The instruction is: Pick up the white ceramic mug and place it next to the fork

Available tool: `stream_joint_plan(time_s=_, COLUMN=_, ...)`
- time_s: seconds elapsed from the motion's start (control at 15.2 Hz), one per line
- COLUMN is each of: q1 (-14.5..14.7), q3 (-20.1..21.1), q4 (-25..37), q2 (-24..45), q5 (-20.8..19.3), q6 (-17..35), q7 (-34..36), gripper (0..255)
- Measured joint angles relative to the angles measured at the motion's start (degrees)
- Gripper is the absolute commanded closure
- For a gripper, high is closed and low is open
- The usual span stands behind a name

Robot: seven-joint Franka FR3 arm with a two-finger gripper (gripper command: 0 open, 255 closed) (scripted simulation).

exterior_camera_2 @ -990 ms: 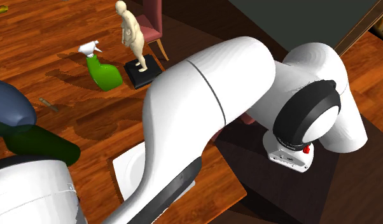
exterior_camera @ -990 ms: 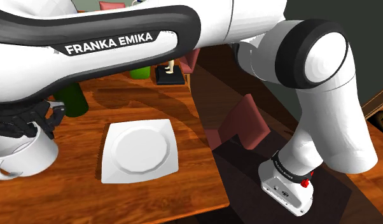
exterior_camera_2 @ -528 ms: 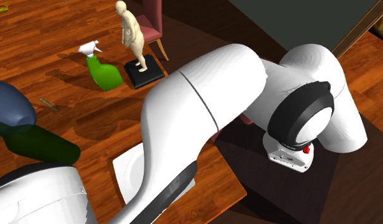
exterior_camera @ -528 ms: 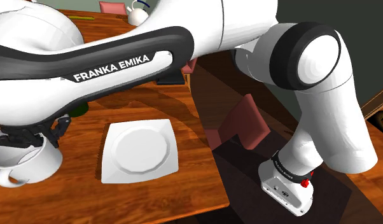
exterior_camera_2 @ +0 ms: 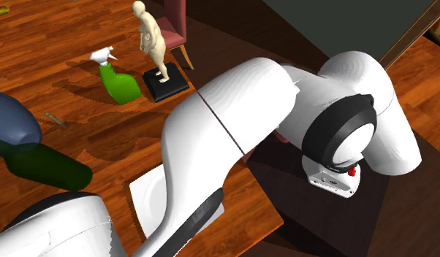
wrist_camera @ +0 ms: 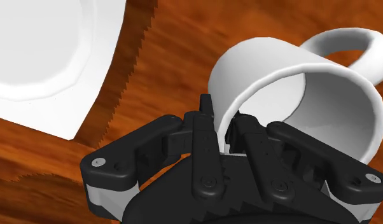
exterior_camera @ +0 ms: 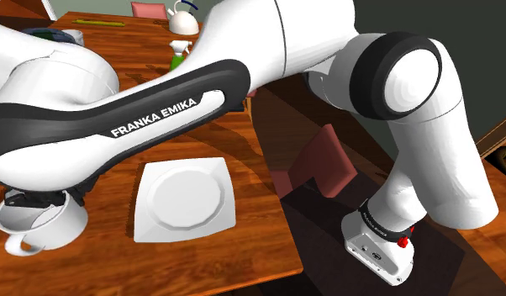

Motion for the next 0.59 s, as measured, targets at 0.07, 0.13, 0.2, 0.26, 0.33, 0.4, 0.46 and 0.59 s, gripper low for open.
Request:
stream_joint_plan(time_s=0.07, q1=-0.04, q3=0.02, q4=-0.40, q2=-0.05, q5=-0.07, q6=0.47, q7=0.14, gripper=255)
stream_joint_plan(time_s=0.13, q1=-0.17, q3=0.06, q4=-0.63, q2=-0.13, q5=-0.05, q6=0.65, q7=0.08, gripper=255)
stream_joint_plan(time_s=0.2, q1=-0.15, q3=0.06, q4=-0.69, q2=-0.13, q5=-0.09, q6=0.76, q7=0.15, gripper=255)
stream_joint_plan(time_s=0.26, q1=-0.24, q3=0.09, q4=-0.83, q2=-0.19, q5=-0.06, q6=0.83, q7=0.11, gripper=255)
stream_joint_plan(time_s=0.33, q1=-0.06, q3=0.05, q4=-0.46, q2=0.01, q5=-0.11, q6=0.66, q7=0.14, gripper=255)
stream_joint_plan(time_s=0.4, q1=-0.15, q3=0.07, q4=-0.59, q2=-0.05, q5=-0.09, q6=0.71, q7=0.08, gripper=255)
stream_joint_plan(time_s=0.46, q1=-0.09, q3=0.06, q4=-0.33, q2=0.07, q5=-0.09, q6=0.56, q7=0.02, gripper=0)
stream_joint_plan(time_s=0.59, q1=-0.14, q3=-0.12, q4=-0.27, q2=0.45, q5=-0.17, q6=0.57, q7=-0.03, gripper=0)
